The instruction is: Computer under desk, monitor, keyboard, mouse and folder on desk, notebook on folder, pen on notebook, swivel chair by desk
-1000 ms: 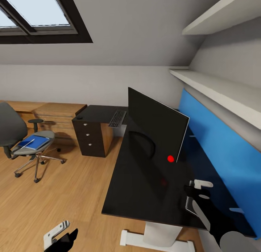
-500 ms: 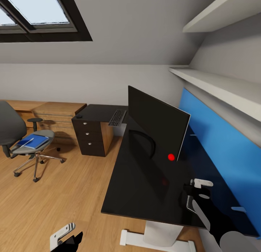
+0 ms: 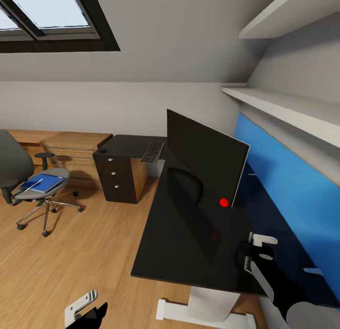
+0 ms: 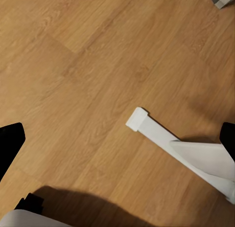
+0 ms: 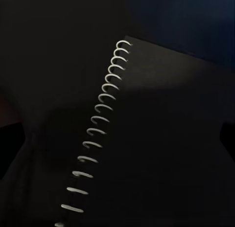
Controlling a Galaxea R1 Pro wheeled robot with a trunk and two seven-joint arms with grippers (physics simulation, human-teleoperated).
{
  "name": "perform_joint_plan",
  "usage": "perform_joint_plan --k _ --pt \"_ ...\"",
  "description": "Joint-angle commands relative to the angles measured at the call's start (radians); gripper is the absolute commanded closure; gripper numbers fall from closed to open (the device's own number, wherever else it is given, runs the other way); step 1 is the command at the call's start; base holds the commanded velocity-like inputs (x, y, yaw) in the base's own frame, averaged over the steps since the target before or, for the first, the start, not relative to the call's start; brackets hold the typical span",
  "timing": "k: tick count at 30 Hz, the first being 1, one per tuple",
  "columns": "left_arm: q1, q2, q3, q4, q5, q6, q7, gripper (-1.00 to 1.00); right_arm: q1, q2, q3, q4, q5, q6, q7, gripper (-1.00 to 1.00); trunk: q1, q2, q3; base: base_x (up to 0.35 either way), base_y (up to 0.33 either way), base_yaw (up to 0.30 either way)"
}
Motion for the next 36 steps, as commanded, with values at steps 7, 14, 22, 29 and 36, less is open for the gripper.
perform_joint_plan --k 7,14,22,29,36 --pt "0.000 0.000 0.000 -0.002 0.010 0.002 0.007 -1.00 -0.001 -0.002 0.007 0.000 -0.007 0.007 -0.010 -1.00 0.027 -0.050 -0.023 0.000 0.000 0.000" --pt "0.000 0.000 0.000 -0.002 0.010 0.001 0.007 -1.00 -0.001 -0.002 0.006 0.001 -0.007 0.009 -0.011 -1.00 0.054 -0.099 -0.045 0.000 0.000 0.000" --pt "0.000 0.000 0.000 -0.002 0.010 0.001 0.007 -1.00 -0.001 -0.002 0.005 0.002 -0.007 0.011 -0.011 -1.00 0.081 -0.148 -0.067 0.000 0.000 0.000" --pt "0.000 0.000 0.003 -0.002 0.010 0.000 0.005 -1.00 -0.001 -0.002 0.005 0.002 -0.007 0.011 -0.011 -1.00 0.081 -0.148 -0.067 0.000 0.000 0.000" --pt "0.000 0.000 0.004 -0.003 0.011 -0.001 0.002 -1.00 -0.001 -0.002 0.005 0.003 -0.007 0.011 -0.011 -1.00 0.081 -0.148 -0.067 0.000 0.000 0.000"
